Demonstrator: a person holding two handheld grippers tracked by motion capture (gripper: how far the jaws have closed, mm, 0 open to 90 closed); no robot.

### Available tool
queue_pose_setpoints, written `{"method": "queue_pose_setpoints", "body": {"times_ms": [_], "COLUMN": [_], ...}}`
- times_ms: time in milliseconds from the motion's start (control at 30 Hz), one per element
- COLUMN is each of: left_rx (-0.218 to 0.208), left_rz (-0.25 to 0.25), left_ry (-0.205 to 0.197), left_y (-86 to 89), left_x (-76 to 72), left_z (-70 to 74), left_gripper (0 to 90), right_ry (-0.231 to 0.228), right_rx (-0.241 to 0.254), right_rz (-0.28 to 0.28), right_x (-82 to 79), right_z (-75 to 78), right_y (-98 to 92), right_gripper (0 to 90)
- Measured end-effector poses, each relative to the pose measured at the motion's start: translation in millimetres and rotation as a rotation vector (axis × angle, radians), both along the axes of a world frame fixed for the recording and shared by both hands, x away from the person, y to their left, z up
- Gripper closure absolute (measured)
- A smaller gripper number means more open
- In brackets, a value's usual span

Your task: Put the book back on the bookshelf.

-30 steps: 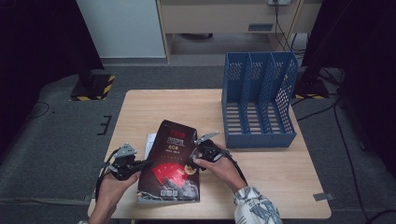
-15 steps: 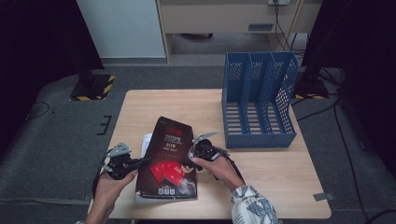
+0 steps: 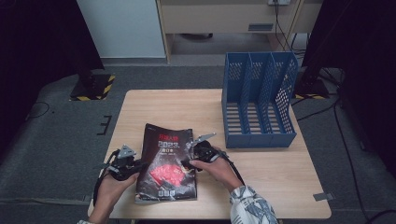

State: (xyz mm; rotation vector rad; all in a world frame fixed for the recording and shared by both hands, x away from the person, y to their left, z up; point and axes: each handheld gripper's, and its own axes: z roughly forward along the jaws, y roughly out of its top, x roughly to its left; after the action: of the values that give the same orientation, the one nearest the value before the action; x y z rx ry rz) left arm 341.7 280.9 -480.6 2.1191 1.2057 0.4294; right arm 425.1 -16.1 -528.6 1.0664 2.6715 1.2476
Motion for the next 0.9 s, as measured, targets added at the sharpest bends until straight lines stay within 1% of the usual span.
{"method": "queue_pose_setpoints", "body": {"times_ms": [67, 133, 233, 367, 467, 533, 633, 733, 800, 867, 900], "left_rx": [0.008, -0.001, -0.008, 0.004, 0.029, 0.025, 0.035, 0.056, 0.073, 0.067, 0.063], "left_rz": [0.024, 0.045, 0.049, 0.019, -0.017, -0.015, -0.018, -0.023, -0.027, -0.023, -0.023], "left_ry": [-0.001, 0.017, 0.037, 0.068, 0.098, 0.107, 0.112, 0.111, 0.103, 0.103, 0.101], "left_y": [4.9, 9.5, 11.6, 6.8, 2.7, 2.1, 1.9, 0.3, -0.6, -0.2, 0.0], "left_x": [-0.3, 0.3, 0.3, 1.0, 0.6, 1.0, 1.2, 1.0, 0.8, 0.7, 0.2], "left_z": [-2.6, -6.8, -10.9, -18.0, -22.2, -24.2, -26.9, -27.4, -27.9, -28.2, -28.5], "left_gripper": [61.7, 54.4, 51.5, 51.8, 53.9, 53.7, 53.5, 53.4, 55.5, 55.8, 55.7], "right_ry": [-0.008, -0.006, -0.026, -0.029, -0.030, -0.031, -0.025, -0.013, -0.001, 0.009, 0.010], "right_rx": [-0.003, -0.004, -0.016, -0.012, -0.013, -0.018, -0.015, 0.002, 0.019, 0.027, 0.025], "right_rz": [-0.002, -0.006, -0.003, -0.003, -0.002, -0.003, -0.006, -0.008, -0.017, -0.009, 0.006], "right_x": [-0.6, -1.4, -1.9, -1.8, -1.7, -2.1, -2.6, -2.4, -1.9, -1.4, -1.5], "right_z": [-0.3, -0.1, -0.5, -0.9, -0.9, -0.8, -0.5, -0.6, -1.0, -0.8, -0.5], "right_y": [0.6, 1.2, 2.2, 2.4, 2.3, 2.6, 2.8, 1.8, 1.1, 1.0, 1.0], "right_gripper": [21.5, 21.6, 21.8, 21.8, 21.9, 21.7, 21.3, 21.6, 22.1, 22.5, 24.3]}}
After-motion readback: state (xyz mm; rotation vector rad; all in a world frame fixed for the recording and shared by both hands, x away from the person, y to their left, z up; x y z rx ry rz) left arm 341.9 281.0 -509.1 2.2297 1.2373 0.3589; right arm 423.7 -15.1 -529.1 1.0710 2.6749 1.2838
